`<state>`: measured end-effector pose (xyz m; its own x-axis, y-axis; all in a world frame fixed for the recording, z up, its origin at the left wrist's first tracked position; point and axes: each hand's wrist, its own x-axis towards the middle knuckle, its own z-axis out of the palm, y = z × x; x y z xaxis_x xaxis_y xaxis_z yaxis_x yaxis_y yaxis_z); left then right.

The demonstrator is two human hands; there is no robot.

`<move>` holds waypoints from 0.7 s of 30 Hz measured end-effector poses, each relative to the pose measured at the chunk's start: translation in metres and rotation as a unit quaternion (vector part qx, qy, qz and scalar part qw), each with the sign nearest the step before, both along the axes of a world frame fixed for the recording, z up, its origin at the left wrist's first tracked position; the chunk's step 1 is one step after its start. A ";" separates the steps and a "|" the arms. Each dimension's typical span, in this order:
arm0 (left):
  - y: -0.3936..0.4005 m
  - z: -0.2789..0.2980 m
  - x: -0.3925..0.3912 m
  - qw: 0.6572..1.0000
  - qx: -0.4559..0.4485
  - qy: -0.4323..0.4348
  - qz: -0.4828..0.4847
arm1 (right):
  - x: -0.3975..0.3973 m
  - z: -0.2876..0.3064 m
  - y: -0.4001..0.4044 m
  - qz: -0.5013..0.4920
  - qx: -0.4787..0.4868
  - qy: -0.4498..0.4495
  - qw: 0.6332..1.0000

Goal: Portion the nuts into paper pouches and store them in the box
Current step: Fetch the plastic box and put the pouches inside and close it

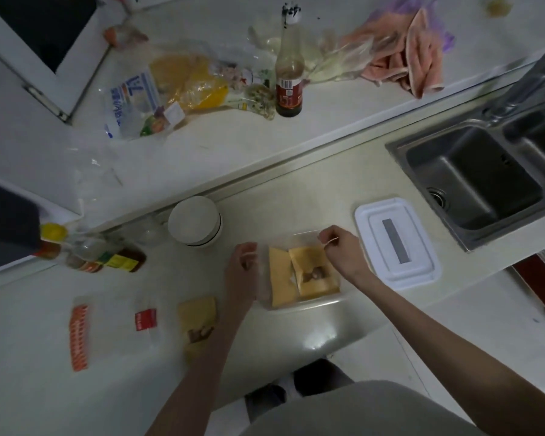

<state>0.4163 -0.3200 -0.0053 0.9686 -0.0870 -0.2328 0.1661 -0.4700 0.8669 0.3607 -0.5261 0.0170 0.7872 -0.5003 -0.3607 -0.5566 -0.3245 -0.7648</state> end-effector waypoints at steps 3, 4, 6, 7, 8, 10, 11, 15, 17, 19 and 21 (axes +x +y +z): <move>0.027 -0.003 -0.002 0.999 0.006 -0.004 0.049 | 0.004 0.018 0.020 0.007 0.130 0.023 0.991; 0.037 -0.007 -0.005 0.998 0.008 0.001 0.063 | 0.003 0.024 0.031 0.015 0.176 0.035 0.984; 0.060 -0.018 -0.015 0.997 0.018 0.020 0.079 | -0.001 0.033 0.054 0.051 0.250 0.054 0.965; 0.072 -0.024 -0.021 0.995 0.020 0.044 0.082 | -0.002 0.035 0.066 0.074 0.276 0.064 0.956; 0.085 -0.030 -0.027 0.994 0.014 0.072 0.085 | -0.004 0.036 0.080 0.098 0.299 0.072 0.947; 0.108 -0.041 -0.038 0.988 0.015 0.118 0.100 | -0.006 0.034 0.106 0.137 0.346 0.089 0.924; 0.120 -0.045 -0.043 0.983 0.019 0.137 0.118 | -0.007 0.031 0.120 0.153 0.368 0.100 0.912; 0.164 -0.056 -0.056 0.977 0.017 0.145 0.156 | -0.008 0.007 0.176 0.201 0.379 0.150 0.891; 0.184 -0.059 -0.059 0.981 0.039 0.129 0.141 | -0.009 -0.012 0.198 0.178 0.347 0.172 0.905; 0.200 -0.063 -0.061 0.984 0.051 0.119 0.124 | -0.009 -0.034 0.218 0.118 0.314 0.193 0.922; 0.212 -0.068 -0.061 0.984 0.033 0.134 0.117 | -0.008 -0.052 0.234 0.057 0.292 0.200 0.934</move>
